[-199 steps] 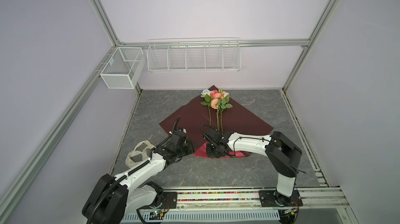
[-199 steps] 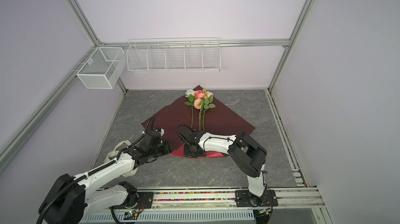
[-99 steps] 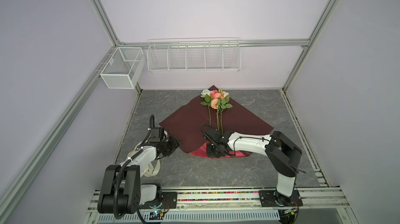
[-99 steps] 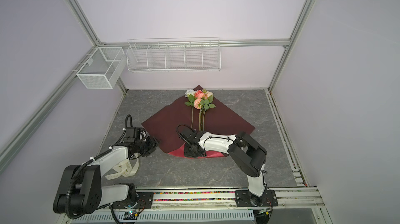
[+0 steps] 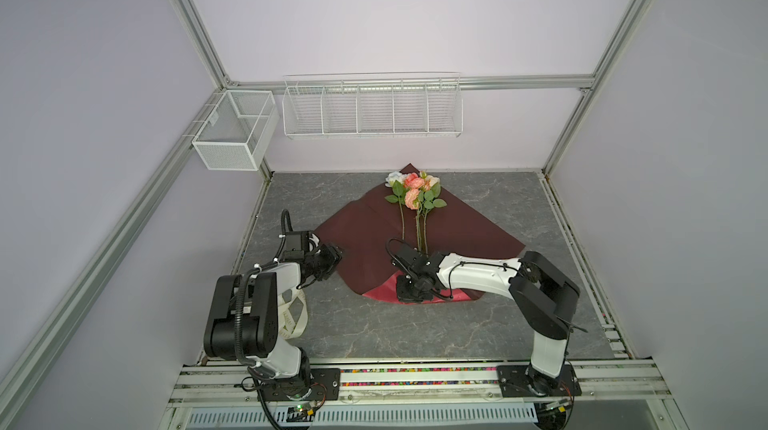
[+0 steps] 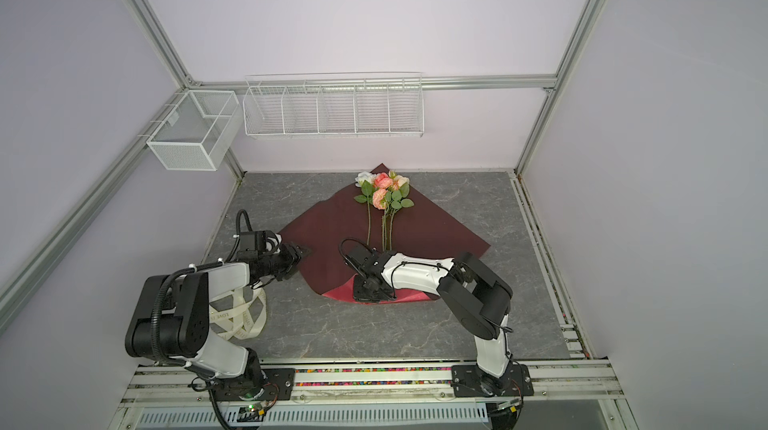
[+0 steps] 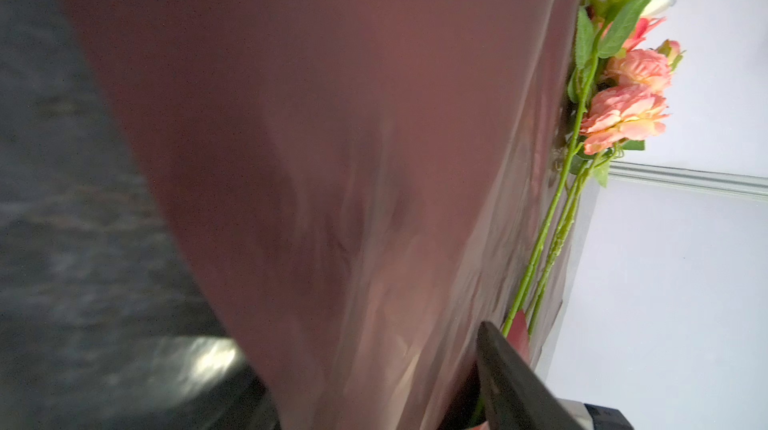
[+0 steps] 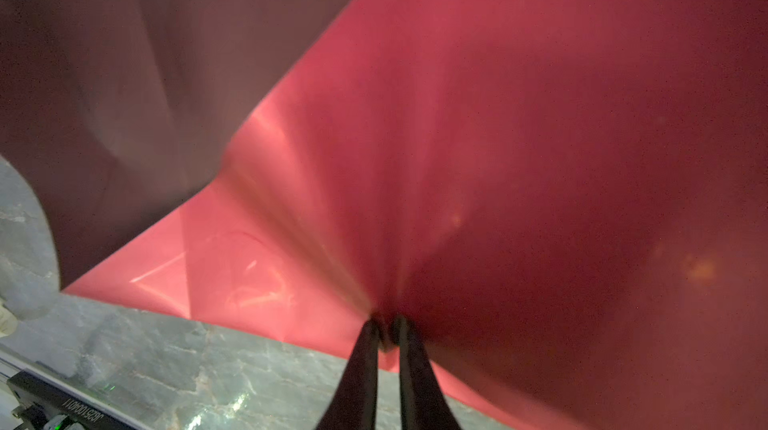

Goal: Tie the bouquet of fake flowers

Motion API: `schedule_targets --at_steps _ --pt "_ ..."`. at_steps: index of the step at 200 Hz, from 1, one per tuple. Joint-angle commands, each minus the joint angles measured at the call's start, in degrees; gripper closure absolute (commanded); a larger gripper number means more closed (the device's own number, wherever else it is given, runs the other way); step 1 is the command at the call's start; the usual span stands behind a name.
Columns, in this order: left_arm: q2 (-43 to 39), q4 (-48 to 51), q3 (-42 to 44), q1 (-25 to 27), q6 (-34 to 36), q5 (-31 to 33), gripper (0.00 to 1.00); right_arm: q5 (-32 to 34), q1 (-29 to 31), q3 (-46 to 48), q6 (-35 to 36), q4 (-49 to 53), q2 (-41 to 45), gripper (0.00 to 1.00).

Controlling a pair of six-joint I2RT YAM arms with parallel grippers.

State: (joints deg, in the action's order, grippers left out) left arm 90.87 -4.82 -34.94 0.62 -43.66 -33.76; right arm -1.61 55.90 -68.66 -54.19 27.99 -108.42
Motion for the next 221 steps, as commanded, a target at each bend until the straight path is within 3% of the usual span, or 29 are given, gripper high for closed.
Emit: schedule_targets --at_steps 1,35,66,81,98,140,181,205,221 --pt "3.9 -3.5 1.3 -0.3 -2.6 -2.6 0.44 0.3 -0.7 0.2 0.1 1.5 -1.3 0.85" --pt "0.3 -4.9 2.1 0.2 -2.7 -4.7 0.63 -0.4 -0.9 0.3 0.1 0.5 -1.3 0.85" --pt "-4.1 -2.4 2.2 3.2 -1.2 -2.5 0.76 -2.1 -1.2 1.2 -0.9 -2.3 -1.1 0.85" --pt "-4.9 -2.2 2.5 5.6 -1.4 -1.3 0.75 -2.5 -1.5 1.6 -1.3 -3.2 -1.1 0.84" --pt "-5.1 -3.7 3.1 7.8 -3.3 -0.5 0.65 -2.9 -1.7 1.9 -1.7 -3.9 -0.9 0.84" --pt "-8.0 -2.1 4.7 9.2 -4.4 4.0 0.64 -3.1 -1.9 2.3 -1.4 -3.8 -0.6 0.84" --pt "-6.9 5.2 1.8 9.2 -0.4 9.6 0.48 -3.3 -2.1 2.3 -1.3 -3.9 -0.6 0.84" --pt "-4.7 6.7 0.0 9.2 1.3 11.8 0.47 -3.3 -2.1 2.3 -1.3 -3.9 -0.5 0.84" --pt "-3.1 5.0 -0.9 9.2 1.9 10.4 0.54 -3.3 -2.2 2.3 -1.2 -3.9 -0.5 0.84"
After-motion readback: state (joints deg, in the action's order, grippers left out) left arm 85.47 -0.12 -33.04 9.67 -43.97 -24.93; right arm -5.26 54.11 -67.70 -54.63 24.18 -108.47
